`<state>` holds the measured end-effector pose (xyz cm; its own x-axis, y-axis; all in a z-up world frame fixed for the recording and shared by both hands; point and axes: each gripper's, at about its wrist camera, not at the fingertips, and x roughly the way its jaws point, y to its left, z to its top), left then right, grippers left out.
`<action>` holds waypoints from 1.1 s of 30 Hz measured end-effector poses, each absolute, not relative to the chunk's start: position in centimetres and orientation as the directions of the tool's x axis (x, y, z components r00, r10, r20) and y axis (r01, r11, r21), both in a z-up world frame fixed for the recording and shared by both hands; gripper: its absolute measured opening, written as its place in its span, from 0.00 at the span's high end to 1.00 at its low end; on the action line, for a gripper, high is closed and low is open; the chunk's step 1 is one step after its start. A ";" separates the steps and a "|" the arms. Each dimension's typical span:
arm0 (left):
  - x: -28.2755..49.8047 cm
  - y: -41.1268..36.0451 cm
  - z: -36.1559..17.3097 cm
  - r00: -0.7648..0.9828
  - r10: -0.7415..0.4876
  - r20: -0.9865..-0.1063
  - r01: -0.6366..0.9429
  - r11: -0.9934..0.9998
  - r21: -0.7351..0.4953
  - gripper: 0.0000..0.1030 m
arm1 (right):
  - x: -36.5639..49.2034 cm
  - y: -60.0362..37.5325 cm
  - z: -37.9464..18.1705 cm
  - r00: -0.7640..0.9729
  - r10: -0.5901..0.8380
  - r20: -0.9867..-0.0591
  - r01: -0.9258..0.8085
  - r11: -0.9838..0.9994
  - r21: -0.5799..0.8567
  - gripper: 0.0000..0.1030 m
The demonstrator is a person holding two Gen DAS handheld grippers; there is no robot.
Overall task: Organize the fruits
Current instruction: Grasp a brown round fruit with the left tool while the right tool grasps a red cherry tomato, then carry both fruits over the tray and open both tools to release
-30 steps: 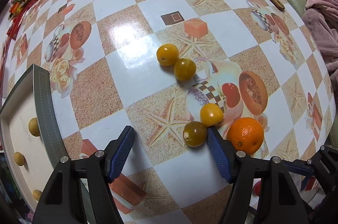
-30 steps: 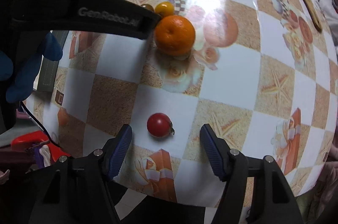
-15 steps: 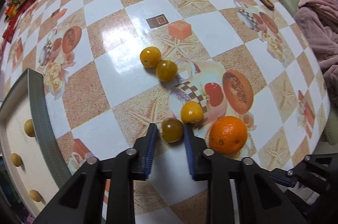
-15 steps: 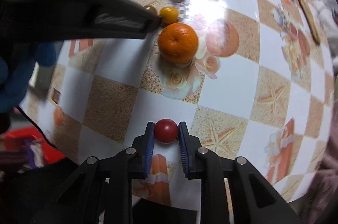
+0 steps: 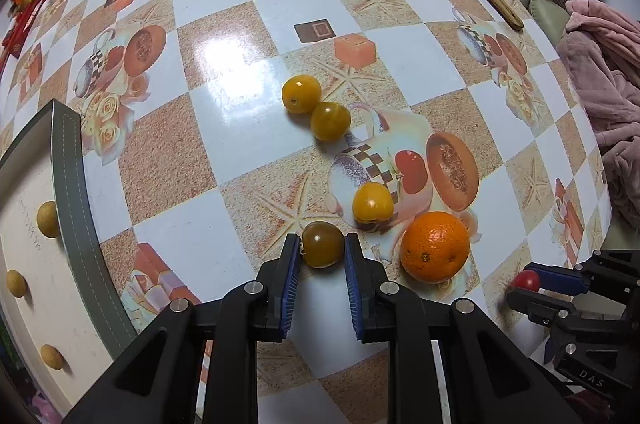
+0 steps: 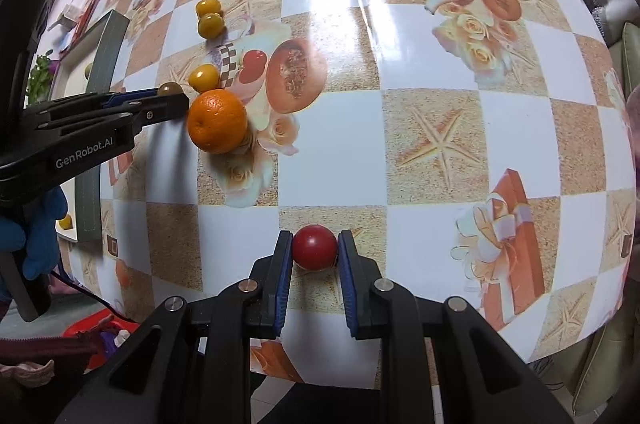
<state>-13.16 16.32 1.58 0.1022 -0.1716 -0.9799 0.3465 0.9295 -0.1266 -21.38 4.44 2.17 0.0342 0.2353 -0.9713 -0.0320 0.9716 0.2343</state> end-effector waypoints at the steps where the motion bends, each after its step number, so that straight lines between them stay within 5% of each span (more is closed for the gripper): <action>1: -13.2 16.2 1.6 0.101 -0.173 -0.980 0.346 0.930 -0.128 0.77 | -21.4 4.4 2.2 0.034 0.238 -0.971 -0.031 0.971 0.237 0.76; 17: -13.5 18.9 2.5 0.095 -0.175 -0.980 0.294 0.945 -0.140 0.77 | -20.5 3.6 1.4 -0.006 0.223 -0.975 -0.044 0.974 0.223 0.76; 33: -14.4 22.7 6.8 0.168 -0.176 -0.970 0.232 0.963 -0.134 0.77 | -17.6 2.0 6.5 0.077 0.243 -0.967 -0.051 0.970 0.240 0.76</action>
